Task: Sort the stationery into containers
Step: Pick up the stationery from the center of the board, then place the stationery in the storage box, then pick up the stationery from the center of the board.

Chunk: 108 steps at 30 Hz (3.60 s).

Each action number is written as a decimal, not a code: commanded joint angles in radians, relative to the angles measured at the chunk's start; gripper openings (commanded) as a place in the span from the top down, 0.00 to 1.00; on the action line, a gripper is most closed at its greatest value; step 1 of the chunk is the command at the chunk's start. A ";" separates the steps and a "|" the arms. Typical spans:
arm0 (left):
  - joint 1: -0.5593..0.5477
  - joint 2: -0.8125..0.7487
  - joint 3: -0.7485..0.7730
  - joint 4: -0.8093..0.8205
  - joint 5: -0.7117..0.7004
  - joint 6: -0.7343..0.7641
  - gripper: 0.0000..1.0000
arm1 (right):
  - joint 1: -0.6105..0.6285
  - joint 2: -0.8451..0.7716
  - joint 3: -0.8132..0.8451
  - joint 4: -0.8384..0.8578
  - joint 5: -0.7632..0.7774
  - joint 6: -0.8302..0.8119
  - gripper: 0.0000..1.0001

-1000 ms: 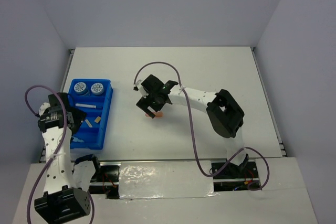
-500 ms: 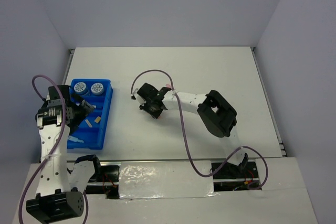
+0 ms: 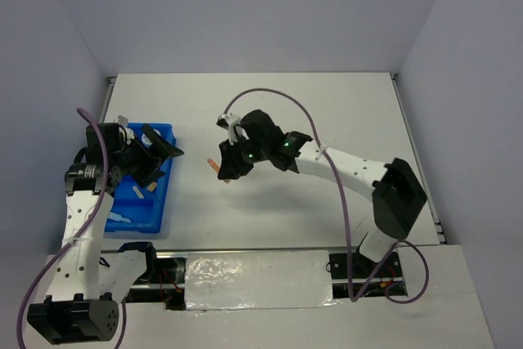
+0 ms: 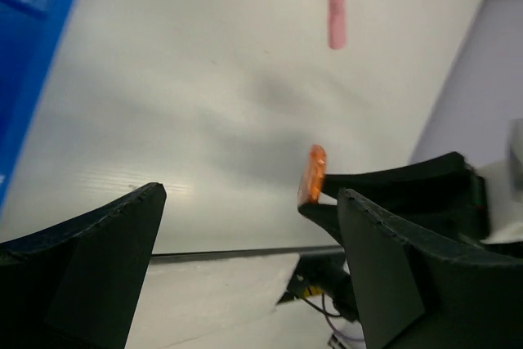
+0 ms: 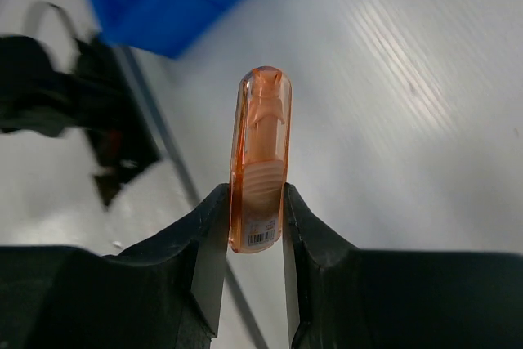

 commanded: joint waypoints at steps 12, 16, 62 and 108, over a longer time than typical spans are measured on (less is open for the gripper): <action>-0.046 -0.034 -0.053 0.292 0.286 -0.238 0.01 | 0.004 -0.054 0.164 0.201 -0.207 0.180 0.95; -0.047 -0.028 -0.041 0.266 0.259 -0.225 0.01 | 0.008 -0.055 0.184 0.153 -0.121 0.168 0.96; 0.513 0.102 -0.142 -0.181 -0.425 0.128 1.00 | -0.173 -0.167 0.001 -0.043 0.025 0.140 0.00; 0.171 0.197 0.042 -0.169 -0.142 0.308 0.01 | -0.348 0.541 0.485 -0.333 0.393 -0.269 0.37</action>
